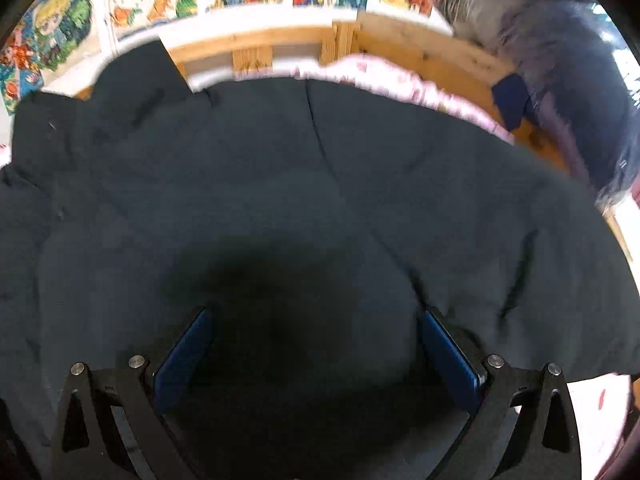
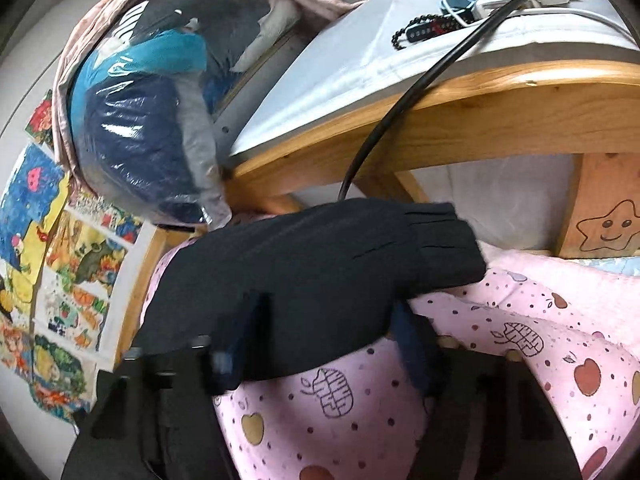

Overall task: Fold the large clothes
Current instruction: 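Grasp the jacket's sleeve cuff with the right gripper and lift it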

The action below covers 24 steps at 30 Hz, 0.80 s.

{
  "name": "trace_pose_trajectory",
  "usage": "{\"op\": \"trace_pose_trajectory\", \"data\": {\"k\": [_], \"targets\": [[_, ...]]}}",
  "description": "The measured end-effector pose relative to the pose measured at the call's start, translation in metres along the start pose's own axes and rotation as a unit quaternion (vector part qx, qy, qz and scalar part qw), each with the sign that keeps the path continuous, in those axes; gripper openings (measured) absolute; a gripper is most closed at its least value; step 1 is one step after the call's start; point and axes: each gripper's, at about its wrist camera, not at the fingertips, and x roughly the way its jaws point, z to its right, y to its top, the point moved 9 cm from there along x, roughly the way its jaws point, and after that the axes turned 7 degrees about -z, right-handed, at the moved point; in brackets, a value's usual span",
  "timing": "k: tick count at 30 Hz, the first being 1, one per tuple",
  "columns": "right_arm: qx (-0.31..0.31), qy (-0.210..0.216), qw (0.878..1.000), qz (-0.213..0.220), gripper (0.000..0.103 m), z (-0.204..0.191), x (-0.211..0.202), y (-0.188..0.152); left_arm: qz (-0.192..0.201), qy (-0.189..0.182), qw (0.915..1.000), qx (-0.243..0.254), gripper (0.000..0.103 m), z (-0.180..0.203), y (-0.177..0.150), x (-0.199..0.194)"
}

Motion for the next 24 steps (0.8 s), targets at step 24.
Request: {"op": "trace_pose_trajectory", "data": {"k": [24], "targets": [[-0.410,0.093,0.899,0.126,0.007,-0.218,-0.099,-0.003,-0.006,-0.051,0.9984,-0.023,0.103,-0.075,-0.033,-0.075]]}}
